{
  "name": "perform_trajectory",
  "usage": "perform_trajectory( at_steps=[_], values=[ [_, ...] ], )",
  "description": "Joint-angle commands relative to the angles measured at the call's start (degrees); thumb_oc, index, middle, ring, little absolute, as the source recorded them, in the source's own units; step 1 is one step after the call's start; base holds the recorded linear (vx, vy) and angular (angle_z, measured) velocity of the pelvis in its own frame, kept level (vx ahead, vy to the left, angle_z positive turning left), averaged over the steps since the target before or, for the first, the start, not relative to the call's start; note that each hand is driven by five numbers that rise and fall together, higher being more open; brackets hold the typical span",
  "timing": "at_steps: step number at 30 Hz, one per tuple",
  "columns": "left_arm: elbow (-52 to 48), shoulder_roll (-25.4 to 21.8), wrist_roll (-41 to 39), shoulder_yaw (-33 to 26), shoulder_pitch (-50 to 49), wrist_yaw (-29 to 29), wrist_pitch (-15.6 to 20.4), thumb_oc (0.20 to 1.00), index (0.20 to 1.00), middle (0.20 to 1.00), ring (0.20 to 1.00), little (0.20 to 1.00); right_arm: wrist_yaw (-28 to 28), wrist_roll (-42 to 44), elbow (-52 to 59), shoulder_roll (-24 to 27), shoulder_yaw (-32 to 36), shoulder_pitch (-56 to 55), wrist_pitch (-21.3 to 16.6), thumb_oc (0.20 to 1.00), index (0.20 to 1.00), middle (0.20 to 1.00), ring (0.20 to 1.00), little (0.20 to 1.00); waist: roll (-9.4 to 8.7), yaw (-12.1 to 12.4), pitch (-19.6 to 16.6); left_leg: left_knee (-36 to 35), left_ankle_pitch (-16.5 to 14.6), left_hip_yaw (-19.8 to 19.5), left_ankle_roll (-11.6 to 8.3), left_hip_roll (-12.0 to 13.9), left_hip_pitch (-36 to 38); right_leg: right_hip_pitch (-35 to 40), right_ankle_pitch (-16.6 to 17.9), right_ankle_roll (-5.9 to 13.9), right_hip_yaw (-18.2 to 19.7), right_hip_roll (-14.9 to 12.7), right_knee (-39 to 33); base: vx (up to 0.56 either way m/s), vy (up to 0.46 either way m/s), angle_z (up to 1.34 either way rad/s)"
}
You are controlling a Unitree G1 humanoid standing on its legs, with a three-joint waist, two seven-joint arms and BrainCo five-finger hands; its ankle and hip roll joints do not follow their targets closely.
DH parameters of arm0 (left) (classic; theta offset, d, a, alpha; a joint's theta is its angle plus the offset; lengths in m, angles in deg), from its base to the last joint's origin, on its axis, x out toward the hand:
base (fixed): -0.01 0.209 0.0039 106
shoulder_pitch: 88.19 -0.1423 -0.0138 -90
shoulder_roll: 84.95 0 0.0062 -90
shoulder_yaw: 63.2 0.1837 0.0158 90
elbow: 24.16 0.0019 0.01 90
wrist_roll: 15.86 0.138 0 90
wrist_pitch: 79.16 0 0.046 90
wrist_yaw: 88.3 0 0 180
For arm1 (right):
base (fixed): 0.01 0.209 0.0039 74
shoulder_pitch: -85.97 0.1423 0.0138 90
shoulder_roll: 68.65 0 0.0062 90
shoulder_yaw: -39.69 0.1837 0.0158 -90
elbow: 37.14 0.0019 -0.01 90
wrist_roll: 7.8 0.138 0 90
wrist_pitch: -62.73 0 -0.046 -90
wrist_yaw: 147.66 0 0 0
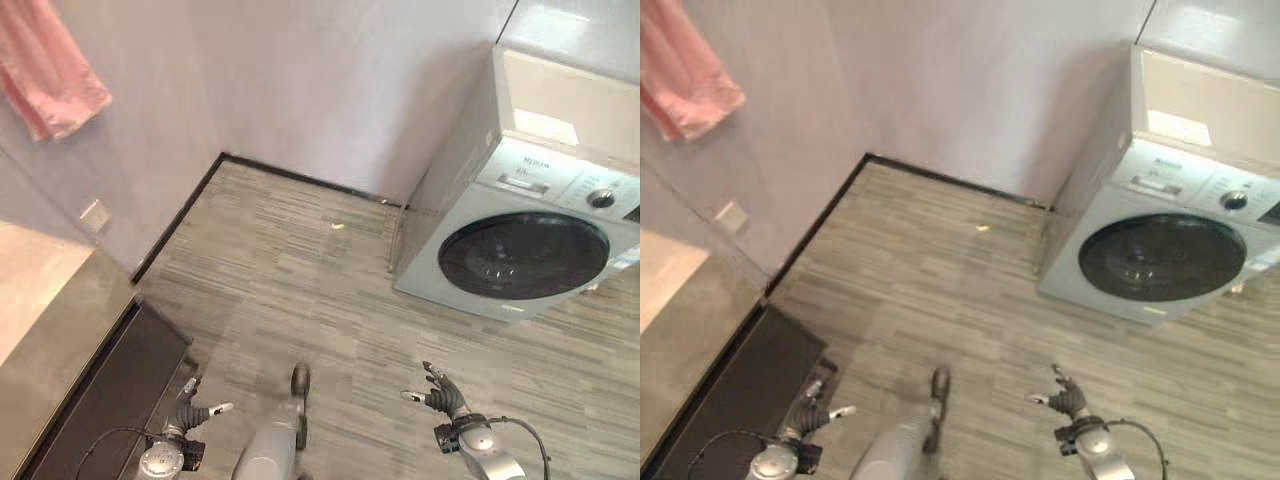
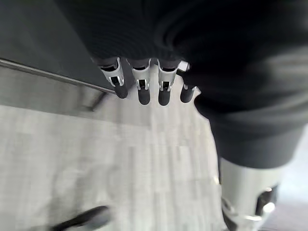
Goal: Put brush and paste in cup on sink, flatten towel.
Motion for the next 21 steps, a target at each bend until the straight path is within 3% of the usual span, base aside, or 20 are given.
perform_trajectory(
  at_steps=[1,3,4,7,8,9,10,12,13,14,15,17,19,20,21],
  values=[
    [-3.9,-2.9,0.2,0.2,1.0,-0.4,2.0,1.000,1.000,1.000,1.000,1.000,0.8,-1.0,4.7,1.0,2.6,-0.3,-1.5,1.000,1.000,1.000,1.000,1.000,-2.65,1.2,-1.1,11.3,-3.9,-1.1,-8.99,0.4,-5.1,-2.8,8.9,3.08,-0.2,-10.9,-2.5,0.49,0.354,-0.48],
    [-3.9,-3.0,0.4,0.3,1.1,-0.3,2.0,1.000,1.000,1.000,1.000,1.000,0.9,-1.2,4.6,0.9,2.5,-0.1,-1.4,1.000,1.000,1.000,1.000,1.000,-2.84,1.5,-1.4,12.7,-5.2,-1.0,-8.61,0.4,-5.2,-2.8,9.2,3.24,-0.2,-11.3,-2.1,0.28,0.219,-0.11],
    [-4.1,-3.3,0.7,0.4,0.7,-0.1,1.7,1.000,1.000,1.000,1.000,1.000,0.9,-1.1,4.9,0.3,2.4,0.0,-1.3,1.000,1.000,1.000,1.000,1.000,-3.86,1.9,-1.9,14.1,-7.5,-0.9,-7.80,-0.5,-4.3,-2.7,11.9,4.48,-0.1,-12.6,-0.2,0.17,0.146,0.13],
    [-4.0,-3.8,0.9,0.5,0.9,-0.2,1.6,1.000,1.000,1.000,1.000,1.000,1.2,-1.0,5.0,0.0,2.1,0.3,-1.2,1.000,1.000,1.000,1.000,1.000,-3.86,2.2,-2.0,14.2,-8.4,-1.3,-7.23,-0.9,-3.0,-3.7,15.2,5.21,0.5,-13.4,2.5,0.19,0.217,0.02],
    [-3.9,-4.1,1.6,0.8,0.7,0.0,1.5,1.000,1.000,1.000,1.000,1.000,1.4,-1.1,5.2,-0.5,1.5,0.3,-1.2,1.000,1.000,1.000,1.000,1.000,-3.99,2.4,-2.2,13.4,-8.7,-2.2,-6.55,-1.8,-0.9,-5.2,20.4,5.84,0.6,-13.9,7.1,0.23,0.257,-0.18],
    [-4.1,-4.5,1.8,0.8,0.9,0.0,1.4,1.000,1.000,1.000,1.000,1.000,1.5,-1.3,5.5,-0.5,1.4,0.3,-1.2,1.000,1.000,1.000,1.000,1.000,-3.46,2.2,-1.8,12.8,-9.1,-2.9,-6.13,-2.0,0.4,-7.2,22.8,5.87,0.3,-14.3,10.9,0.27,0.305,0.01],
    [-4.5,-5.0,2.2,1.4,1.5,0.0,1.3,1.000,1.000,1.000,1.000,1.000,1.7,-1.1,5.4,-0.6,0.8,0.6,-1.2,1.000,1.000,1.000,1.000,1.000,-1.69,1.1,-0.7,11.3,-9.1,-5.0,-5.89,-1.7,3.3,-10.8,24.3,5.56,0.4,-12.7,17.1,0.20,0.197,0.23],
    [-4.8,-5.0,3.0,1.9,1.9,0.2,1.2,1.000,1.000,1.000,1.000,1.000,1.6,-1.2,5.8,-0.4,0.8,0.6,-1.3,1.000,1.000,1.000,1.000,1.000,-0.37,-0.8,-0.1,9.2,-8.4,-8.4,-5.88,-2.3,7.0,-16.1,19.8,4.88,2.9,-8.6,18.2,0.28,0.150,0.91],
    [-4.3,-4.7,3.3,1.9,2.2,0.0,1.6,1.000,1.000,1.000,1.000,1.000,2.3,-1.2,6.1,-0.4,0.4,0.2,-1.5,1.000,1.000,1.000,1.000,1.000,0.20,-1.4,-0.4,7.5,-7.8,-8.6,-6.50,-1.9,9.3,-19.7,16.2,3.25,-1.8,-10.6,11.1,0.32,0.103,1.34],
    [-4.1,-4.4,3.2,2.1,2.1,0.0,1.7,1.000,1.000,1.000,1.000,1.000,2.2,-0.9,6.2,-0.3,0.3,0.1,-1.6,1.000,1.000,1.000,1.000,1.000,0.34,-2.2,-0.2,7.4,-7.9,-9.7,-6.80,-2.0,10.2,-19.5,15.7,3.21,-2.1,-10.5,9.2,0.35,0.030,1.31],
    [-3.4,-4.4,3.4,2.6,2.5,0.0,1.8,1.000,1.000,1.000,1.000,1.000,2.1,-0.5,5.8,0.0,0.1,-0.1,-1.9,1.000,1.000,1.000,1.000,1.000,0.37,-3.3,0.2,7.3,-8.0,-11.7,-7.25,-2.7,11.4,-21.0,14.6,2.90,0.4,-8.4,3.9,0.28,-0.053,0.43],
    [-2.7,-4.2,3.7,3.0,2.8,0.0,1.9,1.000,1.000,1.000,1.000,1.000,2.0,-0.1,6.3,0.1,-0.1,-0.4,-2.1,1.000,1.000,1.000,1.000,1.000,0.45,-4.0,0.5,7.2,-8.0,-13.6,-7.57,-3.1,12.3,-22.5,15.2,3.06,2.2,-7.7,1.7,0.21,-0.039,0.56],
    [-1.1,-3.8,4.2,4.3,4.9,-0.7,2.1,1.000,1.000,1.000,1.000,1.000,1.8,-0.1,7.1,1.4,0.0,-1.2,-2.0,1.000,1.000,1.000,1.000,1.000,1.08,-5.9,1.2,7.6,-8.2,-18.1,-8.72,-3.9,13.9,-23.4,16.2,3.90,8.2,-7.5,-4.0,0.21,-0.025,1.45],
    [-2.0,-3.6,4.0,4.7,5.1,-0.6,2.1,1.000,1.000,1.000,1.000,1.000,1.7,-0.3,8.3,1.6,0.4,-1.9,-1.9,1.000,1.000,1.000,1.000,1.000,0.69,-6.0,1.2,7.7,-8.8,-19.7,-8.68,-4.7,13.9,-22.1,16.4,4.06,9.4,-6.9,-3.4,0.11,-0.022,1.51],
    [-1.9,-3.4,4.5,5.2,5.7,-0.6,2.2,1.000,1.000,1.000,1.000,1.000,1.9,-0.4,8.1,1.5,0.3,-1.8,-1.9,1.000,1.000,1.000,1.000,1.000,0.48,-5.8,1.2,7.9,-9.0,-20.1,-8.74,-5.0,13.5,-21.4,16.4,3.84,8.1,-7.3,-4.6,0.10,-0.103,1.35]
  ],
)
